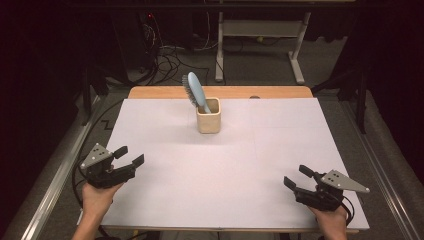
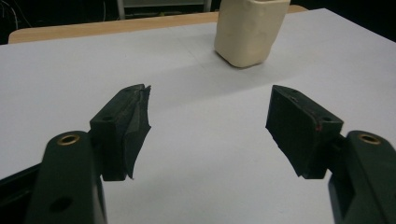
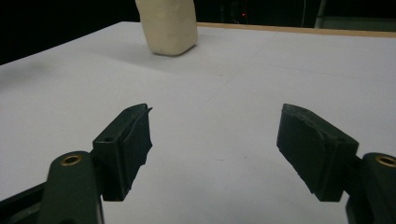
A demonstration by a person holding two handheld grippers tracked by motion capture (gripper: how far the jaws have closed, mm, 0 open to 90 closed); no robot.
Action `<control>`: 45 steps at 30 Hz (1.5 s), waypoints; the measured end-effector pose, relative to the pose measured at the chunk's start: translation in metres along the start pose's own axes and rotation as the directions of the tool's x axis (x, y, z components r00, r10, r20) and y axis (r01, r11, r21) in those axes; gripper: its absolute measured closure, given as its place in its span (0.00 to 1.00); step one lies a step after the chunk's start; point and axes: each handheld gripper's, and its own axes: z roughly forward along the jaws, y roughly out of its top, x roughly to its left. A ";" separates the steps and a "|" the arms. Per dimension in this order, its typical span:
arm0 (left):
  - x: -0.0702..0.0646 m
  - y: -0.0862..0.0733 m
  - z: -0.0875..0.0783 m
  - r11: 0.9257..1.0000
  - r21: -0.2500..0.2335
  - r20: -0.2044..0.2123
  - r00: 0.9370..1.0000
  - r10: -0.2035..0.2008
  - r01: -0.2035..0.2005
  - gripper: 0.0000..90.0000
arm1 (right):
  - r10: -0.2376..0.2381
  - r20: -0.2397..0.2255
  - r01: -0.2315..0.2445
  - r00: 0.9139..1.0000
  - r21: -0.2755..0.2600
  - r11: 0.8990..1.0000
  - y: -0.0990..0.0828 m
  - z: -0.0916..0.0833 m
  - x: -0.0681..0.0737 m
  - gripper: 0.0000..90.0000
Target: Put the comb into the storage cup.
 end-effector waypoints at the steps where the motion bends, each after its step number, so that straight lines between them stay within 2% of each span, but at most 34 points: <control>1: 0.000 -0.001 0.000 1.000 -0.003 0.001 1.000 -0.003 0.003 0.34 | 0.000 0.000 0.000 1.000 -0.001 1.000 0.000 0.000 0.000 0.29; 13: -0.005 -0.009 0.000 1.000 -0.006 0.013 1.000 0.002 -0.002 0.33 | -0.002 0.001 0.002 1.000 -0.002 1.000 0.000 0.000 0.000 0.29; 45: -0.009 -0.036 0.004 1.000 0.012 0.014 1.000 -0.028 0.028 0.32 | -0.002 0.001 0.002 1.000 -0.002 1.000 0.000 0.000 0.000 0.29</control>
